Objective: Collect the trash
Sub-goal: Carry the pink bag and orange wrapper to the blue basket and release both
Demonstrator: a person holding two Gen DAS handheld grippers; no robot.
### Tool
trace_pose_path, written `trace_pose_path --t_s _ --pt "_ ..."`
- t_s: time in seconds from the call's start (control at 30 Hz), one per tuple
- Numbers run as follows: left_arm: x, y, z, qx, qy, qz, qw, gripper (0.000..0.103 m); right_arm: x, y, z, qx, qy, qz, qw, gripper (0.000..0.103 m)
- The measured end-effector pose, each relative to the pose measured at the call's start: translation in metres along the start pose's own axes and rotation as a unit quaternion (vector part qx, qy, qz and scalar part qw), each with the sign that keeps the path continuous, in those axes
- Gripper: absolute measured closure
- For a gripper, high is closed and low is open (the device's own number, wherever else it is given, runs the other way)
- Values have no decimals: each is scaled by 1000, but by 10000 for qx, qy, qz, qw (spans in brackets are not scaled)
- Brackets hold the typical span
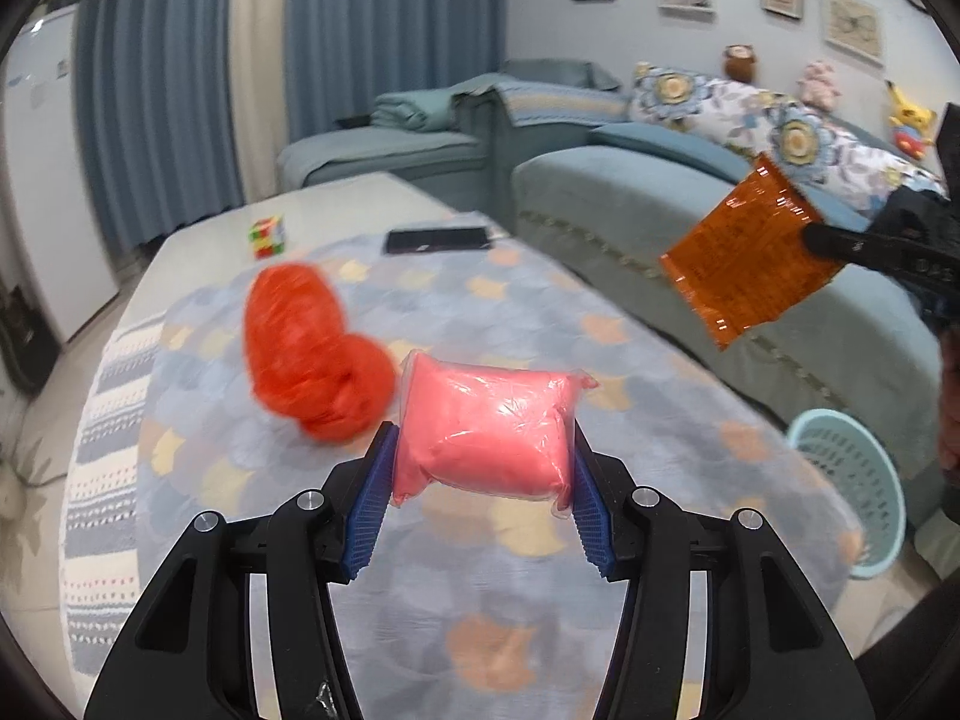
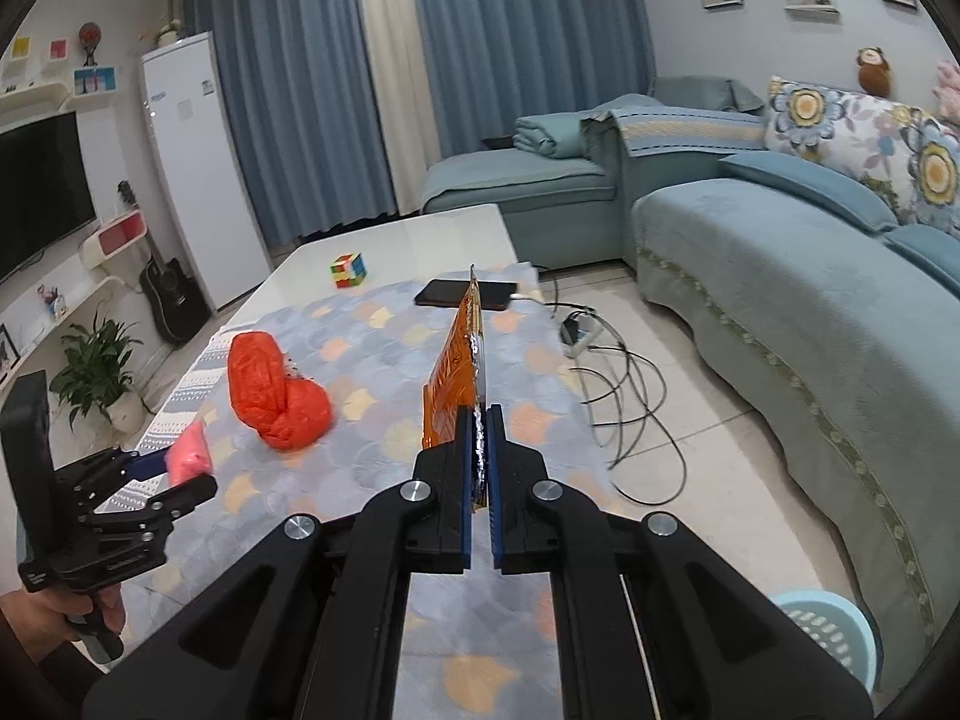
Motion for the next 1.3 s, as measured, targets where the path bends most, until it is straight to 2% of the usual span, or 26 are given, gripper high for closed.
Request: trace_pose_path --t_s 0.17,0.3,0.47,0.63,0.93,1.13,1.3 --pt "-2 -16 46 339 393 152 9985 52 13 -40 31 102 199 198 9996 100" --pt "1 -21 83 614 668 176 9957 52 29 -77 61 343 365 382 9980 100" --pt "4 -23 118 945 835 143 9919 52 49 -120 97 851 420 596 9937 100" --pt "10 -19 157 1335 1017 35 9858 52 66 -155 133 1645 194 675 9839 100" --pt "36 0 242 2072 1382 -281 9681 52 91 -169 189 1678 671 398 9827 100" --pt "50 20 292 2588 1161 -510 9576 52 107 -169 211 1698 906 169 9812 100" --pt "62 31 334 2536 1621 -611 9517 52 121 -163 226 1739 1079 -157 9787 100"
Point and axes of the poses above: each gripper's, at about its wrist camera, not at the fingertips, and y roughly the way its jaws point, z to its right, x to its underside, the point moved 7 cm from there along y, roughly the way its jaws point, and after that the axes turned 7 degrees about -z, right-handed, at the moved point
